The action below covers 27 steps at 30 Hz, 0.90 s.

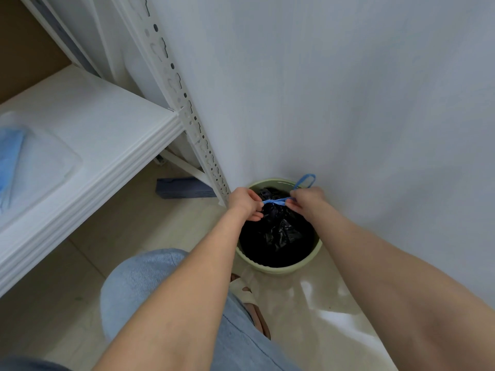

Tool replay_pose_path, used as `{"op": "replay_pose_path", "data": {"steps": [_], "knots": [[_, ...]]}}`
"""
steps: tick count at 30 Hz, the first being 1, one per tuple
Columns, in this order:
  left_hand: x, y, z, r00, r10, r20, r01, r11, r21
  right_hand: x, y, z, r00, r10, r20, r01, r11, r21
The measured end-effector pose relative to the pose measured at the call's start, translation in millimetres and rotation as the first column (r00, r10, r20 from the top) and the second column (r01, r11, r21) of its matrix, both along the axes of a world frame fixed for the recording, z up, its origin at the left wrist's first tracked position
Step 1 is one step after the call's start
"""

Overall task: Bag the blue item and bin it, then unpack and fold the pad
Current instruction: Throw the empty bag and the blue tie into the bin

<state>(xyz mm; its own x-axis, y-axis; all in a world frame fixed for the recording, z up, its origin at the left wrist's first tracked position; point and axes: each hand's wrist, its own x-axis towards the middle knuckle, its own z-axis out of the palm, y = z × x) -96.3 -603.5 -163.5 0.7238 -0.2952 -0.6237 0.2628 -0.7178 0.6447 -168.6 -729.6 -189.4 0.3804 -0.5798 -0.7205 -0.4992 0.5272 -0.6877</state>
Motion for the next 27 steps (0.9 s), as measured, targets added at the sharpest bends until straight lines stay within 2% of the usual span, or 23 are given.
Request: {"op": "replay_pose_path", "data": {"steps": [2, 4, 7, 9, 10, 12, 14, 17, 20, 23, 27], "knots": [[3.0, 2.3, 1.5, 0.999, 0.031, 0.018, -0.031, 0.999, 0.012, -1.5, -5.6, -1.5, 0.981, -0.179, 0.080, 0.172, 0.981, 0.093], [6.4, 6.4, 2.4, 0.998, 0.060, 0.028, -0.061, 0.998, 0.031, -1.8, -10.0, -0.3, 0.951, -0.297, 0.080, 0.286, 0.950, 0.128], [7.1, 8.8, 2.6, 0.996, 0.079, 0.027, -0.080, 0.996, 0.028, -1.8, -10.4, -2.1, 0.939, -0.334, 0.084, 0.321, 0.937, 0.137], [6.6, 7.4, 1.8, 0.996, 0.076, 0.037, -0.077, 0.997, 0.026, 0.5, -7.9, -7.2, 0.979, -0.195, 0.058, 0.195, 0.981, 0.009], [5.9, 6.2, 1.5, 0.997, 0.067, 0.042, -0.068, 0.997, 0.033, 1.1, -4.8, -8.2, 0.999, -0.052, 0.004, 0.052, 0.992, -0.116], [3.0, 4.2, -1.4, 0.999, 0.028, 0.032, -0.030, 0.997, 0.065, 2.2, 3.4, -10.2, 0.971, 0.207, -0.117, -0.232, 0.931, -0.280], [-4.1, 4.1, -4.4, 0.998, -0.040, -0.045, 0.044, 0.995, 0.087, 1.9, 12.2, -11.9, 0.895, 0.408, -0.182, -0.446, 0.846, -0.294], [-12.6, 7.6, -5.6, 0.982, -0.158, -0.103, 0.170, 0.979, 0.113, 1.2, 21.5, -12.4, 0.700, 0.645, -0.306, -0.713, 0.657, -0.246], [-6.5, 12.6, -2.6, 0.982, -0.181, -0.055, 0.186, 0.973, 0.133, 1.7, 22.1, -13.0, 0.542, 0.703, -0.460, -0.839, 0.484, -0.250], [4.0, 16.6, 7.4, 0.979, -0.197, 0.057, 0.184, 0.967, 0.178, 1.9, 19.6, -6.9, 0.513, 0.657, -0.553, -0.858, 0.422, -0.294], [12.9, 30.1, 28.2, 0.924, -0.284, 0.256, 0.210, 0.936, 0.283, 2.5, 26.4, 15.3, 0.437, 0.629, -0.643, -0.898, 0.346, -0.272]]}}
